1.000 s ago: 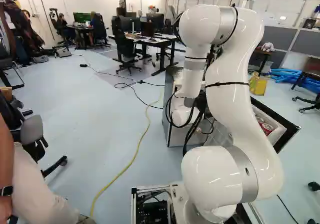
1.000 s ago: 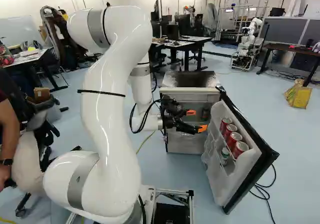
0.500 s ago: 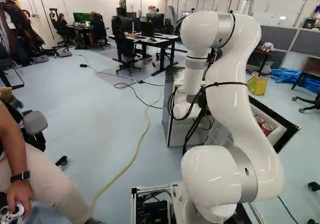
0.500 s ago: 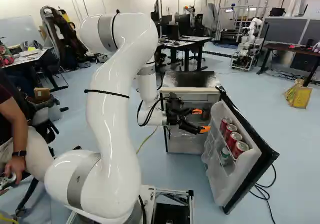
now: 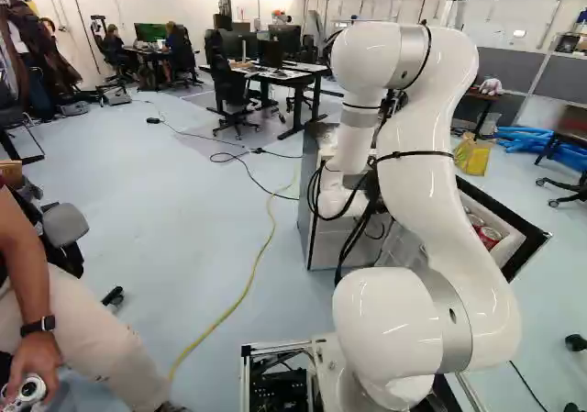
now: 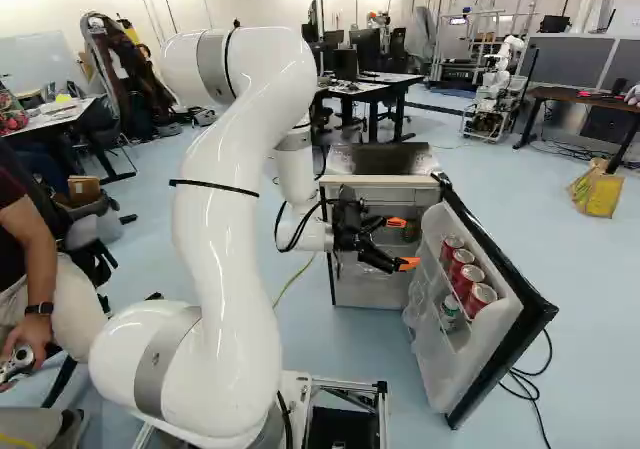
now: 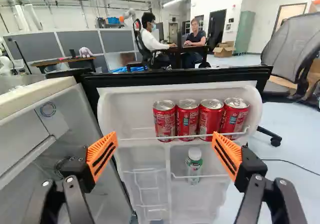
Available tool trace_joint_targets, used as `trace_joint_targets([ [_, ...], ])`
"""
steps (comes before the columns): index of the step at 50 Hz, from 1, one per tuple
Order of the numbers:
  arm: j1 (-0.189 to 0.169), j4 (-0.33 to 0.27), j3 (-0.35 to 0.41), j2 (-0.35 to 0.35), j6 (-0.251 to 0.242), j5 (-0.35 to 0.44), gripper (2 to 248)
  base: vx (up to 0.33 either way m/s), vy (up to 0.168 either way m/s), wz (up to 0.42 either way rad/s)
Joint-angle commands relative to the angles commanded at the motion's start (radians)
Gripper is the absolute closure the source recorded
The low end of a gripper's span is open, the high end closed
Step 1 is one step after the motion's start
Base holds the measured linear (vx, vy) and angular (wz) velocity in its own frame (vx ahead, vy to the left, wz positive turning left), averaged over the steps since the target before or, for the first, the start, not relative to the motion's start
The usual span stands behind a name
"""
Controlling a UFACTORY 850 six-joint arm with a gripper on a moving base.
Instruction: Grab a drink from the fridge
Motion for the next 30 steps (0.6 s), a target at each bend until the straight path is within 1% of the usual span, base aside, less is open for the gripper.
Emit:
trace_joint_targets([
  [14,0.000,0.000,0.000,0.000,0.006,0.000,3,0.000,0.000,0.000],
  [18,0.000,-0.002,0.000,0.000,-0.016,0.000,3,0.000,0.000,0.000],
  [25,0.000,-0.010,0.000,0.000,-0.073,0.000,3,0.000,0.000,0.000],
  [30,0.000,-0.016,0.000,0.000,-0.089,0.000,3,0.000,0.000,0.000],
])
